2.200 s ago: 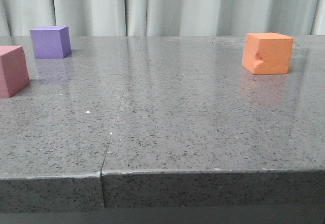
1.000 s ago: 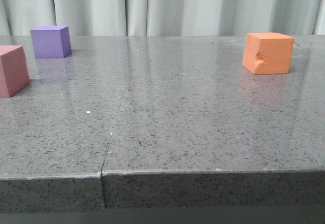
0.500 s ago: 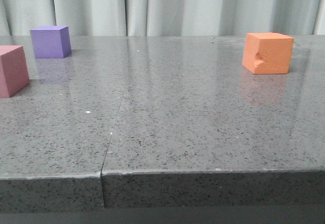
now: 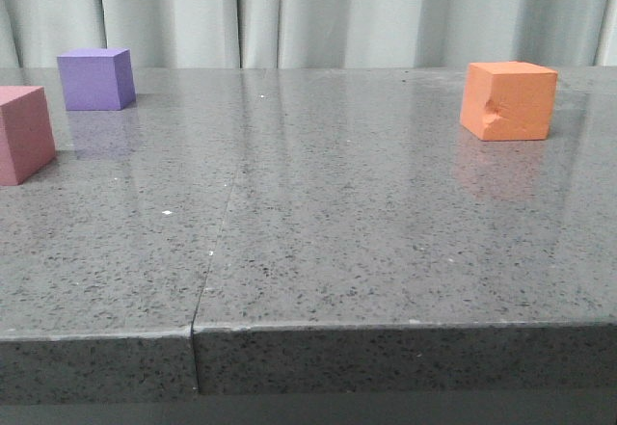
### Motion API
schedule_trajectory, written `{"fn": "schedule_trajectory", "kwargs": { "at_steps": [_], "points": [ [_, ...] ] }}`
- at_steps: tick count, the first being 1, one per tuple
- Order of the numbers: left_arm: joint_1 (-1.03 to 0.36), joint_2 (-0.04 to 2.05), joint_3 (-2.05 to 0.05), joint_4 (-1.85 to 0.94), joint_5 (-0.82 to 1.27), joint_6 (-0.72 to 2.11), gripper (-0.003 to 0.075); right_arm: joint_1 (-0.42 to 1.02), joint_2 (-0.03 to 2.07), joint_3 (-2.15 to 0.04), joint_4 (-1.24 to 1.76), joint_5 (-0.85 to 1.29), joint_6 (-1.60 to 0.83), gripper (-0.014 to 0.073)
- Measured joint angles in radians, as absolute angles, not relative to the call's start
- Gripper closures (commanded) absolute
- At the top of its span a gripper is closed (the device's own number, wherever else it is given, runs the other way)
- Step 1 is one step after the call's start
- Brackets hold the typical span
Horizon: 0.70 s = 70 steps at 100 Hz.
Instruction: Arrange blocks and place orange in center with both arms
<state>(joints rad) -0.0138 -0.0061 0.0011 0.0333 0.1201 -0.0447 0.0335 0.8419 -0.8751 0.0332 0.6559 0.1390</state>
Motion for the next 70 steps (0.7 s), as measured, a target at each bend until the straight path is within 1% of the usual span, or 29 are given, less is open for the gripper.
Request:
{"fn": "schedule_trajectory", "kwargs": {
  "at_steps": [9, 41, 70],
  "points": [
    [-0.014, -0.006, 0.001, 0.033, 0.120, -0.045, 0.0741, 0.033, 0.929, -0.937, 0.039, 0.690, 0.139, -0.0047],
    [-0.014, -0.006, 0.001, 0.033, 0.118, -0.045, 0.0741, 0.101, 1.236, -1.196, 0.049, 0.889, 0.139, -0.0046],
    [-0.014, -0.006, 0.001, 0.033, 0.118, -0.045, 0.0741, 0.128, 1.521, -1.506, 0.068, 1.070, 0.139, -0.0039]
  ]
}}
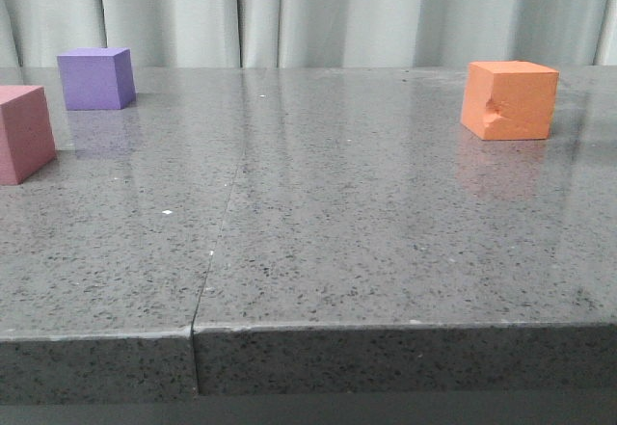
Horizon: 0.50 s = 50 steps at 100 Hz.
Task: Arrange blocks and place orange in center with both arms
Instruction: 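Lower the open right gripper over the orange cube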
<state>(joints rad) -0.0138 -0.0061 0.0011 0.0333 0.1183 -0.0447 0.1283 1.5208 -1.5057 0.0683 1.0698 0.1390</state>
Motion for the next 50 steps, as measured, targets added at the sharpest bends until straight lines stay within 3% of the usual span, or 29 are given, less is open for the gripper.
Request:
{"fn": "schedule_trajectory", "kwargs": {
  "at_steps": [50],
  "points": [
    [-0.014, -0.006, 0.001, 0.033, 0.118, -0.045, 0.0741, 0.128, 1.863, -1.909, 0.106, 1.240, 0.139, -0.0039]
  ]
}}
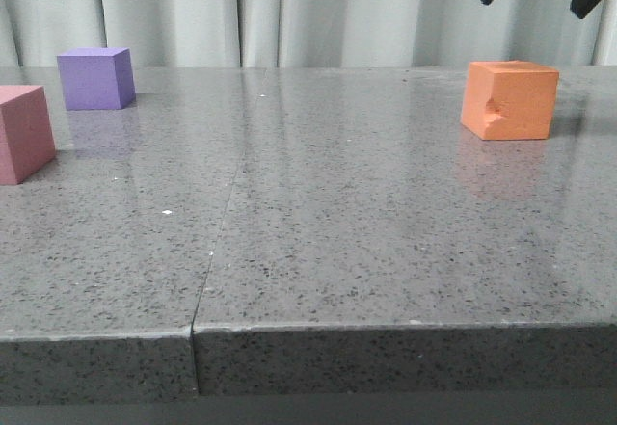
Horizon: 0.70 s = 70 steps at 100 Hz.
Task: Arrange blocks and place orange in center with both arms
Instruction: 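Lower the open right gripper over the orange cube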
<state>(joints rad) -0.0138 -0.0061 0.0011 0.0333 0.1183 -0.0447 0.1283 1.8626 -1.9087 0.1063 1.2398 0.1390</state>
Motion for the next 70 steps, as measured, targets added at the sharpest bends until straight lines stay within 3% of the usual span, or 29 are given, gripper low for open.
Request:
{"fn": "schedule_trajectory", "kwargs": {
  "at_steps": [70],
  "points": [
    [-0.014, -0.006, 0.001, 0.033, 0.118, -0.045, 0.0741, 0.128, 2.031, -1.929, 0.115, 1.242, 0.139, -0.0039]
  ]
}}
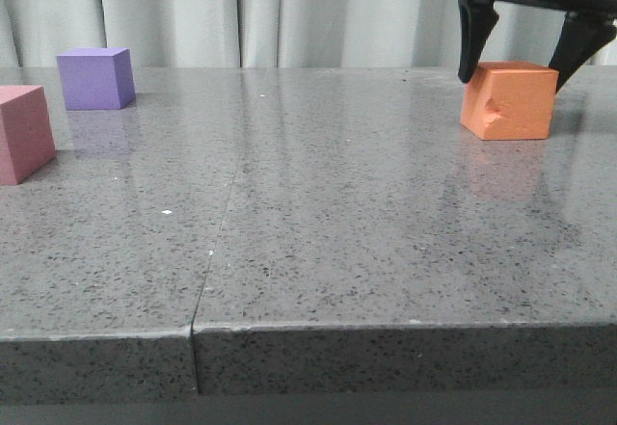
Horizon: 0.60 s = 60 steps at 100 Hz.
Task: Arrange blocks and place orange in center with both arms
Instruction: 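Lower the open right gripper over the orange cube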
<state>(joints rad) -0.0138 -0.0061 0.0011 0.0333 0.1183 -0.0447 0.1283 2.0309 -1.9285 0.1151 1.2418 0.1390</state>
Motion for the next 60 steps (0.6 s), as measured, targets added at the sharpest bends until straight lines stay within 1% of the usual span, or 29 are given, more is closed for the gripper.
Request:
{"fn": "schedule_trajectory", "kwargs": {
  "at_steps": [18, 25, 32, 44, 51, 60],
  "points": [
    [-0.014, -0.006, 0.001, 0.033, 0.118, -0.045, 0.0741, 0.128, 2.067, -1.929, 0.115, 1.240, 0.139, -0.0039],
    [-0.014, -0.006, 0.001, 0.033, 0.118, -0.045, 0.0741, 0.128, 2.067, -1.929, 0.115, 1.240, 0.139, -0.0019],
    [-0.014, -0.006, 0.001, 0.033, 0.118, -0.045, 0.0741, 0.128, 2.068, -1.929, 0.115, 1.240, 0.139, 0.0043],
    [-0.014, -0.006, 0.001, 0.033, 0.118, -0.045, 0.0741, 0.128, 2.068, -1.929, 0.117, 1.240, 0.139, 0.0181],
    [-0.014, -0.006, 0.001, 0.033, 0.118, -0.045, 0.0741, 0.128, 2.068, -1.929, 0.117, 1.240, 0.139, 0.0232],
    [-0.014, -0.006, 0.001, 0.033, 0.118, -0.045, 0.0741, 0.128, 2.068, -1.929, 0.117, 1.240, 0.139, 0.0255]
  ]
}}
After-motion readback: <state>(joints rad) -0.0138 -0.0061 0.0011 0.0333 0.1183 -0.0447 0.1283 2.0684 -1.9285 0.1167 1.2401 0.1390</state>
